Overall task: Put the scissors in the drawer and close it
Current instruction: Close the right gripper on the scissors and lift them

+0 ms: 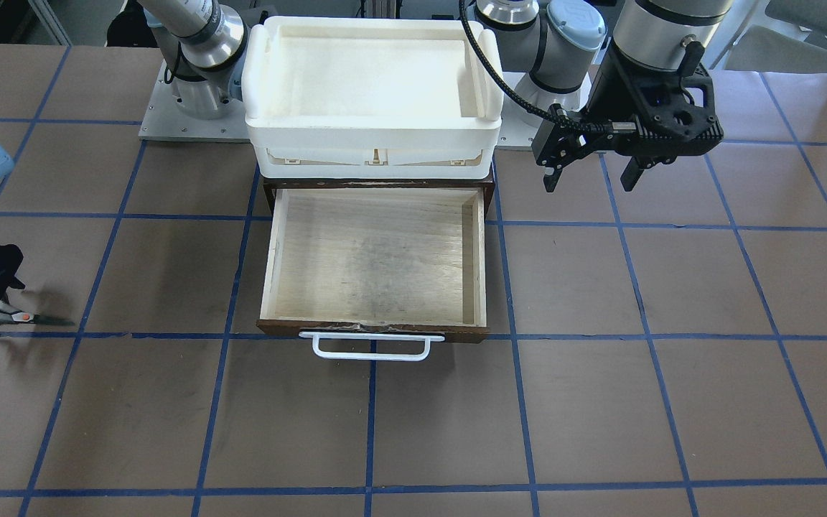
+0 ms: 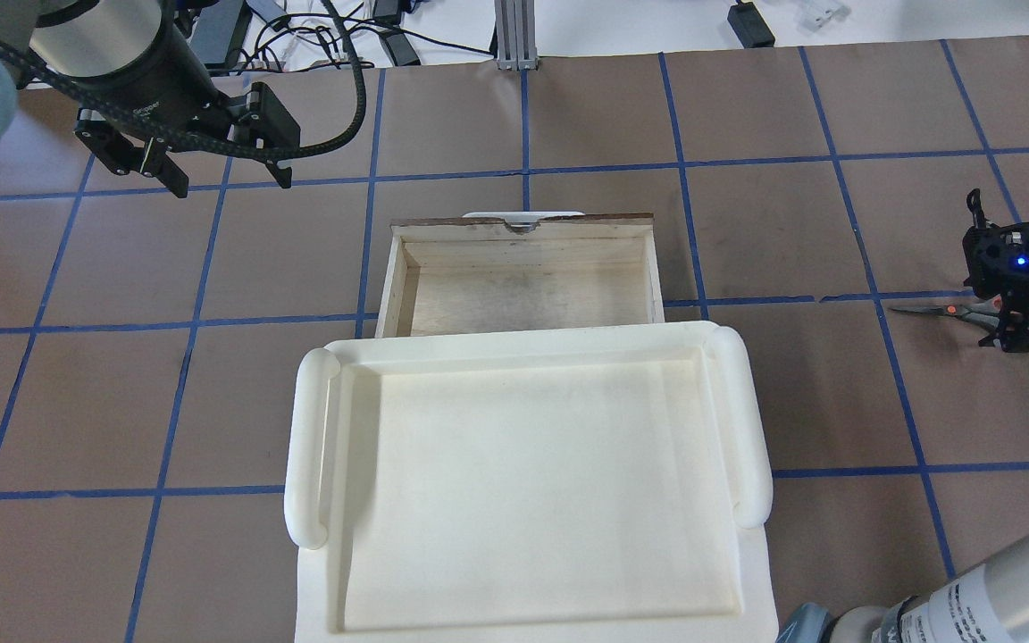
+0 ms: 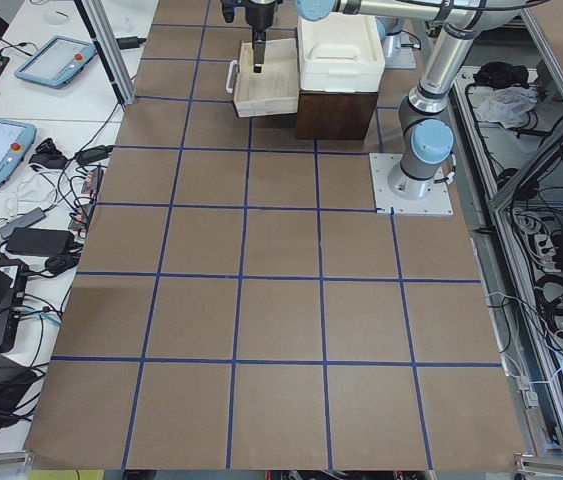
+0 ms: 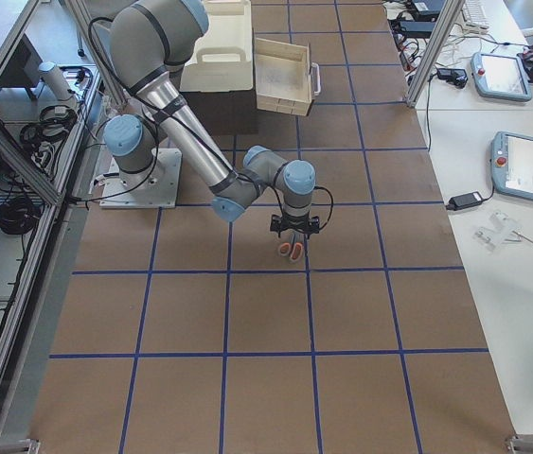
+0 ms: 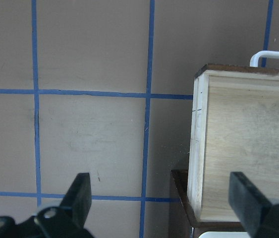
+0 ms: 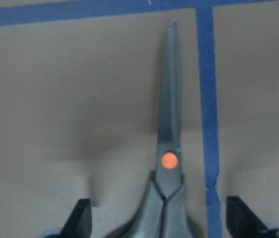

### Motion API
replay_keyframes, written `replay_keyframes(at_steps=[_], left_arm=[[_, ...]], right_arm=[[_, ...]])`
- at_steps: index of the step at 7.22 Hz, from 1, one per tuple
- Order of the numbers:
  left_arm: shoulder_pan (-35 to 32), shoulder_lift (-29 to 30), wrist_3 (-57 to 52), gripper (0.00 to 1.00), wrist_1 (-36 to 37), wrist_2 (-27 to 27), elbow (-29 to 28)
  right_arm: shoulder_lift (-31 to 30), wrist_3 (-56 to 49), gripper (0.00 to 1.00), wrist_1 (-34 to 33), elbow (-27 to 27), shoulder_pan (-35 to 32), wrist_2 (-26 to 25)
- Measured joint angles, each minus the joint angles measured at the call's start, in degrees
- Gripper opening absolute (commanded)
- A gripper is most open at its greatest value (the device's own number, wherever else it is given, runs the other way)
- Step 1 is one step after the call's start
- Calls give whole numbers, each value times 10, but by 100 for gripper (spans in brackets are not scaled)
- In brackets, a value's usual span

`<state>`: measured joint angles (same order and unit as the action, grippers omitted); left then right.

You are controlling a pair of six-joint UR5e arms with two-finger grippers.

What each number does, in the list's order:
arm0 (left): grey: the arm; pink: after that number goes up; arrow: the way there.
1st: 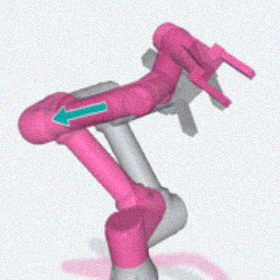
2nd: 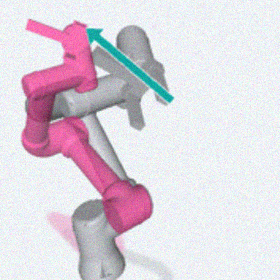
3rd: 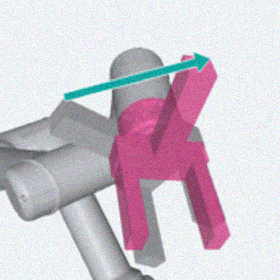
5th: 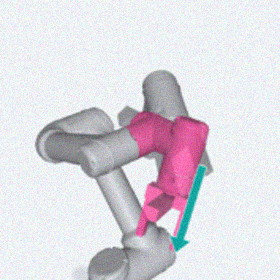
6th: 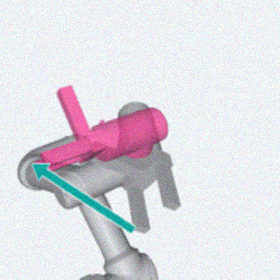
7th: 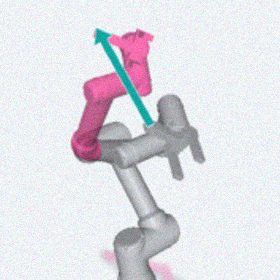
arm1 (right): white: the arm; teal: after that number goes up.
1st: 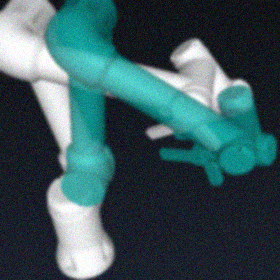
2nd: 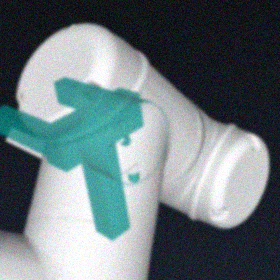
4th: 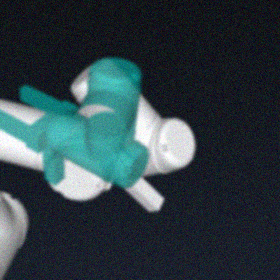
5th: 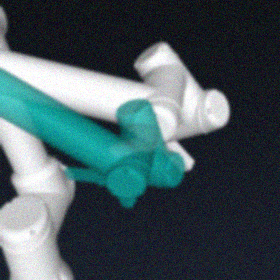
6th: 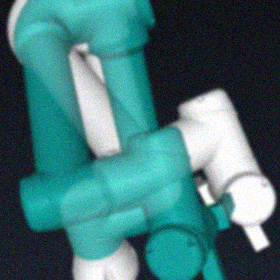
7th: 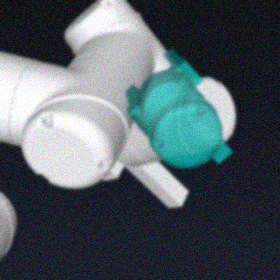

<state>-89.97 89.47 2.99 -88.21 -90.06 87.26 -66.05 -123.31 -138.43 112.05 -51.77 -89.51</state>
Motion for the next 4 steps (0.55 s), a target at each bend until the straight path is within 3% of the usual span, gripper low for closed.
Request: replay_keyframes(at_steps=[3,4], left_arm=[[0,0,0,100,0,0,0],[0,0,0,100,0,0,0]], right_arm=[[1,-1,74,0,1,0,7],[1,-1,61,1,1,0,8]])
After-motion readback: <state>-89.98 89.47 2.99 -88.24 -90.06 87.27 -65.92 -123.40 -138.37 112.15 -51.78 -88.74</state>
